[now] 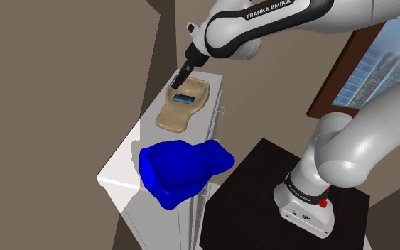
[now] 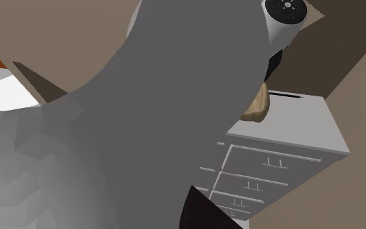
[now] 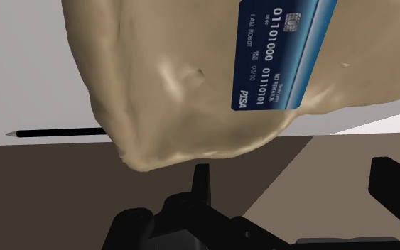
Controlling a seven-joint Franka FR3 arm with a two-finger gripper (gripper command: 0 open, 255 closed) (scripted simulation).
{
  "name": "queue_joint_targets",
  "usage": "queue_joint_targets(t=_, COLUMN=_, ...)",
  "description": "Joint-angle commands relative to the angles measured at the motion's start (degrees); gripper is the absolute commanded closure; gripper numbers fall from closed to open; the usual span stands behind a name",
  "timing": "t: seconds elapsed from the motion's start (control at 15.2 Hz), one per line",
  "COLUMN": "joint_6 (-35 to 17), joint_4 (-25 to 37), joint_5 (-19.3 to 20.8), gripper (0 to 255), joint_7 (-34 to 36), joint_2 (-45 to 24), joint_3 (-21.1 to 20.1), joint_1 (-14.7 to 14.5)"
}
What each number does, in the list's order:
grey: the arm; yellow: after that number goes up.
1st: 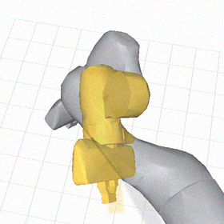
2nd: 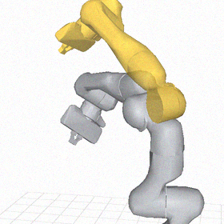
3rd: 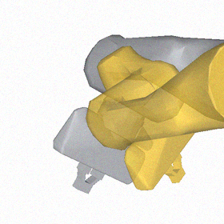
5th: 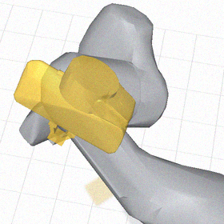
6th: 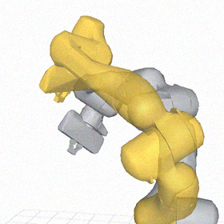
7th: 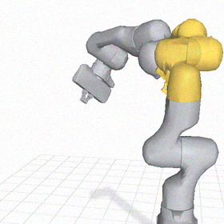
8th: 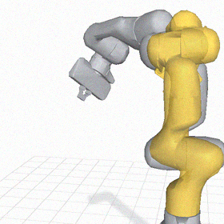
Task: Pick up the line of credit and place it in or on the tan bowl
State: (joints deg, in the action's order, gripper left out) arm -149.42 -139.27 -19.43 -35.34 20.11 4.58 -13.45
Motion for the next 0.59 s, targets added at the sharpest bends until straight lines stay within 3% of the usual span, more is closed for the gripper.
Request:
queue_joint_targets(t=0.0, joint_6=3.51, joint_4=0.14, joint_5=1.45, gripper=0, joint_7=1.05, joint_2=3.31, joint_3=-0.11, joint_1=0.97)
queue_joint_targets(t=0.53, joint_6=5.00, joint_4=0.26, joint_5=1.95, gripper=0, joint_7=1.39, joint_2=4.66, joint_3=-0.13, joint_1=1.37)
